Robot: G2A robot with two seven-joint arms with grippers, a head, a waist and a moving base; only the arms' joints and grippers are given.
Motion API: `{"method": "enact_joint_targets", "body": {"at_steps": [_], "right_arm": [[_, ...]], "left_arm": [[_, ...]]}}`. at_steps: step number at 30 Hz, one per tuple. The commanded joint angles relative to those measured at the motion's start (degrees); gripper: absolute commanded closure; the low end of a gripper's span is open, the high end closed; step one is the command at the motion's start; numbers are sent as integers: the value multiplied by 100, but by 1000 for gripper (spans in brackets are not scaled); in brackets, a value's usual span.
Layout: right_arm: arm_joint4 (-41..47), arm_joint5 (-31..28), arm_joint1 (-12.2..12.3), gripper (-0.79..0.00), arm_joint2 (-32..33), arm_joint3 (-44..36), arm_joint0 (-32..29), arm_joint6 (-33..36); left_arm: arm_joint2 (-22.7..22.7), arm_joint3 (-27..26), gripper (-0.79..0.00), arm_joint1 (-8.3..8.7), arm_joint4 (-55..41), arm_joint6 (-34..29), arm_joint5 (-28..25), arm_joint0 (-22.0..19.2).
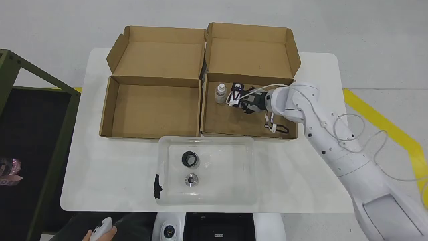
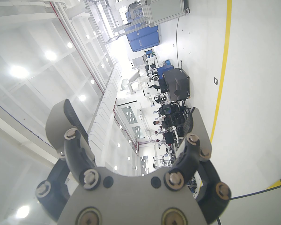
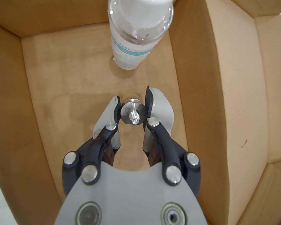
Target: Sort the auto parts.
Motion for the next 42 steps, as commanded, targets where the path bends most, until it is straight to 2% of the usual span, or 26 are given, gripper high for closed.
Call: {"method": "enact_joint_targets", "body": {"at_steps": [1,5,9,14,24,29,35,42], "right_arm": [[-14,5,-11,-268,-16,24,17,-23],[-25,8,-34,-286,-47,60,39,-50],[18,28,-15,-342,60,-98,-1,-131],[96,-60,94,-345,392,-559,-228,-87],[265,-243,354,-360,1142,-1949,-1105,29],[318,-265,437,-369,1323,-2604,-1670,-178],[137,-167,488,-363,1349,-3287,-2202,-504],[-177,-71,488,-372,1069,-3829,-2552,-658]], "left_arm": [[0,0,-785,0,0,0,0,0],[0,0,-785,0,0,0,0,0],[0,0,-785,0,0,0,0,0],[0,0,-785,0,0,0,0,0],[0,0,-785,0,0,0,0,0],[0,0,-785,0,0,0,0,0],[0,0,-785,0,0,0,0,0],[0,0,-785,0,0,0,0,0]]}}
